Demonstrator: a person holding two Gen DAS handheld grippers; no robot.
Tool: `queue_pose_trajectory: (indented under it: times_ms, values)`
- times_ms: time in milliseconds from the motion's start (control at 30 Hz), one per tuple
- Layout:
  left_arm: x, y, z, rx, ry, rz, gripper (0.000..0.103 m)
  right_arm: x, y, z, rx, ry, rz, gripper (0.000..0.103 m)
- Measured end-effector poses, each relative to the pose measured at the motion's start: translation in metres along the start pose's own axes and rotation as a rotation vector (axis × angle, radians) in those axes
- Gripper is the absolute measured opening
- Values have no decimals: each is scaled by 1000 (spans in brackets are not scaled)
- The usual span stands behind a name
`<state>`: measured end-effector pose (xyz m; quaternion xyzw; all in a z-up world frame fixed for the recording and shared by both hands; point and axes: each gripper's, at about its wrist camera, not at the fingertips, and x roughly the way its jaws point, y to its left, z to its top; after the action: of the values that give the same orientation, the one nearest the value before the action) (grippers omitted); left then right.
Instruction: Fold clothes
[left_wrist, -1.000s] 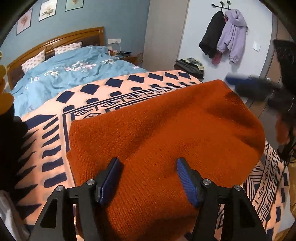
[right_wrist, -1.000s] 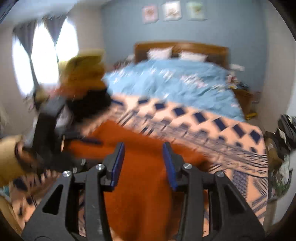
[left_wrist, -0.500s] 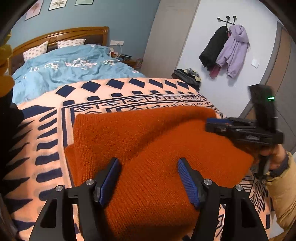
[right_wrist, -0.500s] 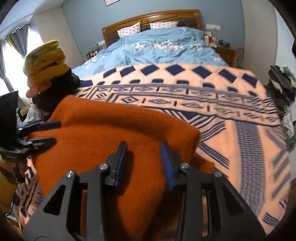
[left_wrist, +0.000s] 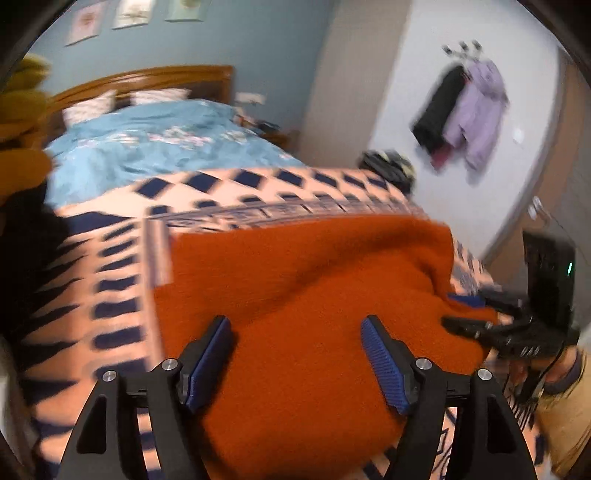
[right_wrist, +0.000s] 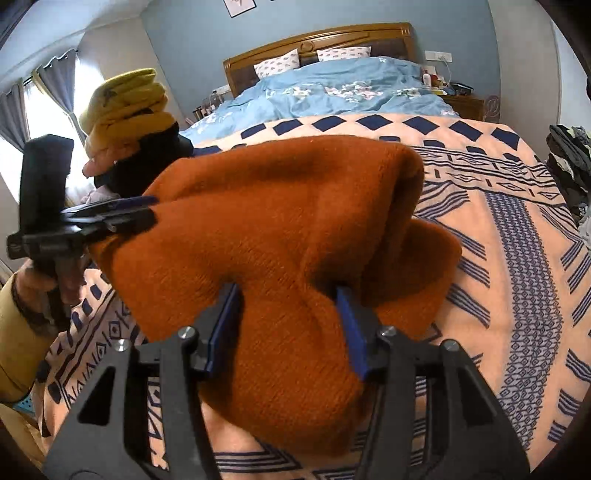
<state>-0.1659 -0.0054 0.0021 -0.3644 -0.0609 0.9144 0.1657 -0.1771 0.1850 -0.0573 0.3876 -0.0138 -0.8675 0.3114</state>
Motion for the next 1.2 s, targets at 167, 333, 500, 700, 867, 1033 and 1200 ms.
queue_pose_trajectory:
  times_ms: [167, 333, 500, 700, 867, 1033, 1200]
  values:
    - [-46, 31, -25, -160, -63, 13, 82, -1, 0, -6, 14, -37, -7, 55]
    - [-47, 53, -60, -365, 41, -138, 84, -2, -1, -8, 36, -54, 1, 57]
    - [-14, 44, -77, -475, 168, -294, 84, -5, 0, -8, 55, -58, 1, 60]
    - [4, 43, -66, -599, 114, -388, 84, -12, -1, -4, 91, -35, 12, 74]
    - [12, 49, -68, -714, 90, -371, 86, -39, -21, -8, 240, -47, 95, 87]
    - [20, 48, -65, -715, 80, -349, 87, -63, -53, -26, 436, -37, 160, 100]
    - [26, 45, -61, -725, 70, -339, 92, -44, -55, -33, 518, 49, 243, 100]
